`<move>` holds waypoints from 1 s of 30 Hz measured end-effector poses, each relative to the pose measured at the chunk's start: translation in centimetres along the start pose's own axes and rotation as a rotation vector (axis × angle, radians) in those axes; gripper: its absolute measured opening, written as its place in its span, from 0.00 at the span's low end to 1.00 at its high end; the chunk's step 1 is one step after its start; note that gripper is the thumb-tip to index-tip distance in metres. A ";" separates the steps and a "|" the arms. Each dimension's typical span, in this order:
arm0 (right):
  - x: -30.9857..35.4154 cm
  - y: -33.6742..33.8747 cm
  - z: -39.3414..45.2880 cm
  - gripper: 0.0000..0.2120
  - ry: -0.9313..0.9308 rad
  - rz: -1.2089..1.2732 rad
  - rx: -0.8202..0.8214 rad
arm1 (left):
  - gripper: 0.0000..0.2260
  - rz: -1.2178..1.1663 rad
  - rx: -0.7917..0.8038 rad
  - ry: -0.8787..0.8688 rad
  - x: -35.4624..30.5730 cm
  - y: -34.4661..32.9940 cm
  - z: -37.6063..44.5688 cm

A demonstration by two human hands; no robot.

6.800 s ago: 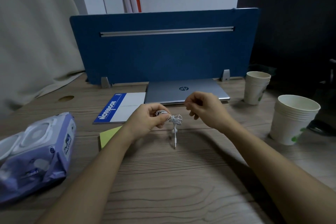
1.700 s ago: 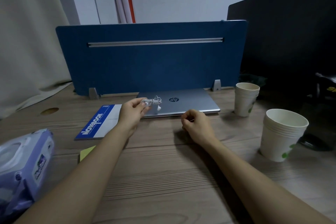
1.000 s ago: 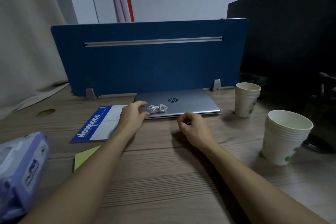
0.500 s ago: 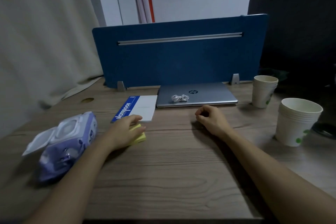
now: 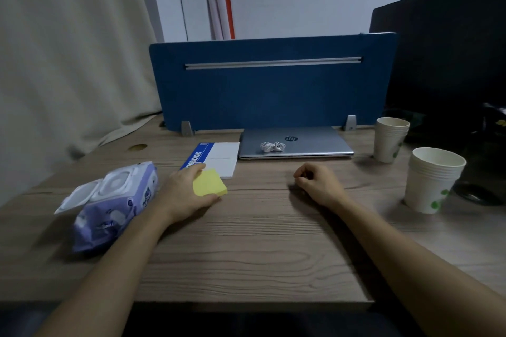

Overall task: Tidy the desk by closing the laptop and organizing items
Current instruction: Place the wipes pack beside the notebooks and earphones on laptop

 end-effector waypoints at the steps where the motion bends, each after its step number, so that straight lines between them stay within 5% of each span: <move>1: 0.0 0.0 0.1 0.04 0.000 -0.008 0.002 | 0.42 0.015 -0.018 -0.009 -0.1 0.2 0.7; 20: 0.6 -1.8 6.8 0.08 0.064 0.014 0.045 | 0.23 -0.093 0.164 -0.151 1.0 -0.5 12.4; 30: 0.1 -1.9 6.5 0.06 0.075 0.028 0.048 | 0.16 -0.038 -0.020 -0.141 1.2 0.1 9.8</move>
Point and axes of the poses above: each hand's wrist, its own z-axis towards the middle knuckle, its own y-axis out of the back of the hand, x = y × z, the point moved 5 cm from there along z, towards the middle knuckle, and after that the axes turned 13 degrees about x, right-handed, at the moved point
